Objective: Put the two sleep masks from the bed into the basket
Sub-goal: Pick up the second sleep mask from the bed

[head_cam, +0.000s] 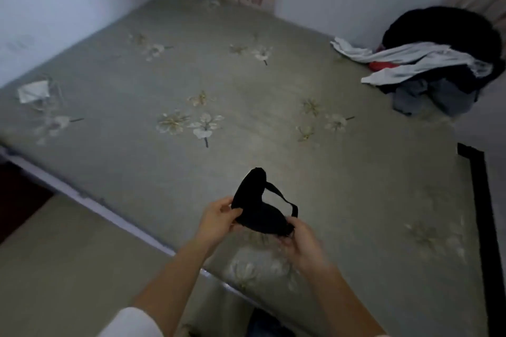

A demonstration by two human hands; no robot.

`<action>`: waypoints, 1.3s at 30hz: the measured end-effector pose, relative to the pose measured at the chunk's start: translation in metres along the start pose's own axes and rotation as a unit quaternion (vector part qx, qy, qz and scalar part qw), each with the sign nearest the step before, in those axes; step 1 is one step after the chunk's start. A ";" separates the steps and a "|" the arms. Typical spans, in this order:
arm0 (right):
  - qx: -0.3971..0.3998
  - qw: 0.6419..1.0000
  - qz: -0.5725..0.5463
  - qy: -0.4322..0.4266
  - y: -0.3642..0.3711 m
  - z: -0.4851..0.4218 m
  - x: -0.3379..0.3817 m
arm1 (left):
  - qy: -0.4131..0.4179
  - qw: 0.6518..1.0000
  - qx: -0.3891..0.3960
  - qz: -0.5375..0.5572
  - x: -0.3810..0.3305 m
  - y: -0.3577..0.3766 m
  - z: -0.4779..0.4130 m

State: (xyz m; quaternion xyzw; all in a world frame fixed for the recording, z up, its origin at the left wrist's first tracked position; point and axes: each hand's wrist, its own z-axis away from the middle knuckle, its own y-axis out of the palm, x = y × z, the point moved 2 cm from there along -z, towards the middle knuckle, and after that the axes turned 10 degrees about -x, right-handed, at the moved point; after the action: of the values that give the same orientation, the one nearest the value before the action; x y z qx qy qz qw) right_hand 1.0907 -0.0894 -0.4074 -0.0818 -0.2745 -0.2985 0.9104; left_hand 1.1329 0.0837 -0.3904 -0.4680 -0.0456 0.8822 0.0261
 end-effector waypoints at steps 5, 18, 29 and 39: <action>0.044 0.998 0.032 -0.037 0.072 0.051 -0.015 | 0.043 0.999 0.010 -0.014 -0.004 -0.090 0.027; 0.205 0.960 0.170 -0.092 0.242 0.157 -0.086 | 0.049 0.985 -0.129 0.106 0.022 -0.289 0.079; 0.315 0.893 0.285 -0.147 0.388 0.193 -0.116 | 0.044 0.943 -0.248 0.216 0.030 -0.420 0.079; 0.371 0.858 0.298 -0.192 0.564 0.202 -0.122 | 0.034 0.920 -0.343 0.188 -0.003 -0.561 0.016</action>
State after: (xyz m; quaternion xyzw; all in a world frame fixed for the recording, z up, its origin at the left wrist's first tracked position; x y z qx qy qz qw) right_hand 1.2498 0.4907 -0.2967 0.1280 -0.4965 0.1327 0.8482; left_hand 1.1236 0.6402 -0.3201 -0.4781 -0.2560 0.7844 -0.3010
